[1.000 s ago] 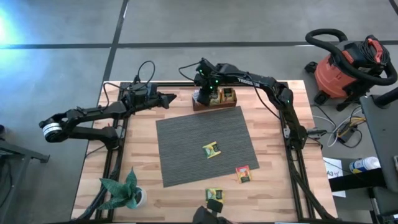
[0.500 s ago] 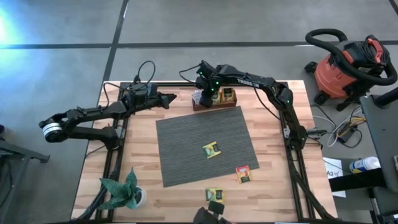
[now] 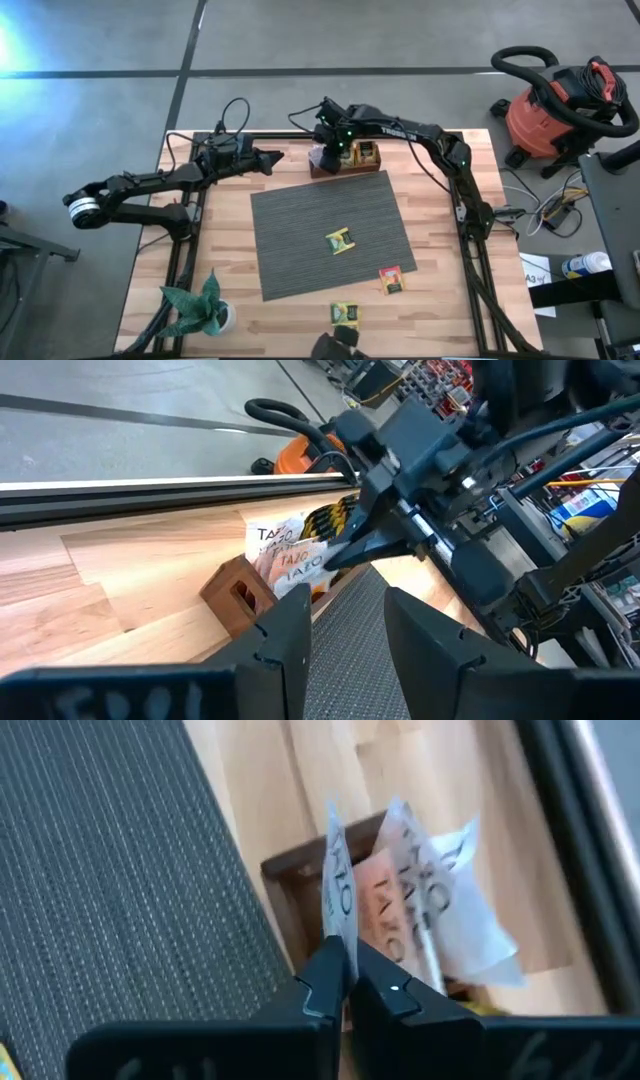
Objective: Pick & Place Tea
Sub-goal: Put the white tea bag into the left section of the wooden organizer
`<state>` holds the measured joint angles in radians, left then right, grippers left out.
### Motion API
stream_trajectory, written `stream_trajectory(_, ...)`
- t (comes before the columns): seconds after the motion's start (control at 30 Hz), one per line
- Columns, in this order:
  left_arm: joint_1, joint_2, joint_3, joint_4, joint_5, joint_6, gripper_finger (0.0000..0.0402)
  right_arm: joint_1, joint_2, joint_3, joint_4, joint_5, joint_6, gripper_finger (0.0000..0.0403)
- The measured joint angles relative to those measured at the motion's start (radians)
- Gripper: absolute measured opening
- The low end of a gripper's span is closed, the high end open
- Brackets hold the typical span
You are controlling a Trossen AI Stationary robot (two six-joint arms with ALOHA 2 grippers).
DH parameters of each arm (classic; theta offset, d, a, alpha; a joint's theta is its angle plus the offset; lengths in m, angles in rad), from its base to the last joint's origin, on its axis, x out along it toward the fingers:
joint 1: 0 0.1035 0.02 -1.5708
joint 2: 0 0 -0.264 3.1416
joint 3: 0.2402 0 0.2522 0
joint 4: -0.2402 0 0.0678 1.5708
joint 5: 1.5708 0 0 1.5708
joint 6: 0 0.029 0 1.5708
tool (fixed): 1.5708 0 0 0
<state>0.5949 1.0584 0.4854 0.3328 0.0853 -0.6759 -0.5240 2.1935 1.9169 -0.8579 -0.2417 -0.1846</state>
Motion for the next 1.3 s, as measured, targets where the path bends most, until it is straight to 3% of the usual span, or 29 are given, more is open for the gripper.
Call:
stream_trajectory(0.4, 0.000, 0.000, 0.000, -0.030, 0.000, 0.000, 0.0124, 0.000, 0.000, -0.075, 0.060, 0.015, 0.115, 0.0008)
stream_trajectory(0.53, 0.001, 0.000, 0.000, -0.030, 0.000, 0.001, 0.0124, 0.002, 0.000, -0.078, 0.058, 0.083, 0.114, 0.0008)
stream_trajectory(0.9, 0.001, 0.000, 0.000, -0.030, 0.000, 0.014, 0.0124, 0.000, 0.000, -0.075, 0.036, 0.087, 0.076, 0.0010)
stream_trajectory(1.3, 0.000, 0.000, 0.000, -0.031, -0.001, 0.015, 0.0124, 0.000, -0.011, -0.074, -0.034, 0.087, 0.069, 0.0090)
